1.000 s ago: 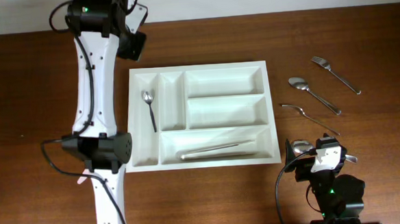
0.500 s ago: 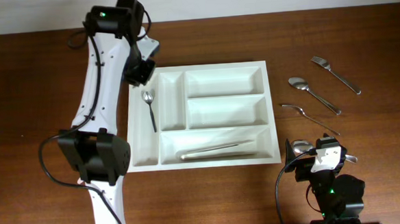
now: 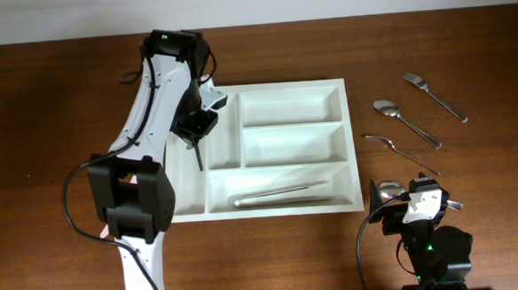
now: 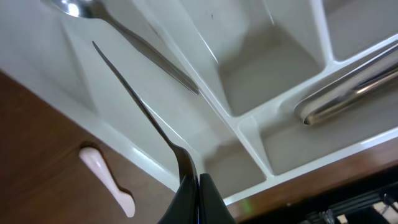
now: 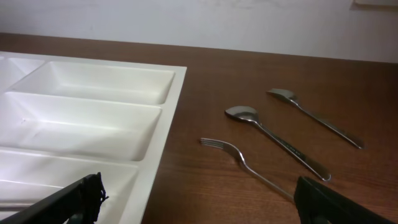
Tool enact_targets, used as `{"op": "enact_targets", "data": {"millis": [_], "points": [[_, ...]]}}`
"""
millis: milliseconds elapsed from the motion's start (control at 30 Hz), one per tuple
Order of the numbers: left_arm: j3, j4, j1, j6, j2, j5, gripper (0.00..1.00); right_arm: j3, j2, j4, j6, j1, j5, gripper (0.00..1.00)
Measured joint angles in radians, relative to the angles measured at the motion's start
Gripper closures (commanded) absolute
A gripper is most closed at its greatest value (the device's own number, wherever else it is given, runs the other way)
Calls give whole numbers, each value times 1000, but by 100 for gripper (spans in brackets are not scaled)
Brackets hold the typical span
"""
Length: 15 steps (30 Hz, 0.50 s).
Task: Pack container
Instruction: 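Carry the teaspoon over the tray's narrow left compartment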
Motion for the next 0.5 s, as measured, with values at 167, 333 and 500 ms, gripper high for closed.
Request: {"op": "enact_targets", "data": {"millis": [167,333,500], "points": [[-3,14,14,33,0,16,98,0,0,0,1,0,0,1],[-4,19,41,84,0,50,98,0,0,0,0,0,0,2],[-4,45,58,145,0,74,98,0,0,0,0,0,0,1]]}}
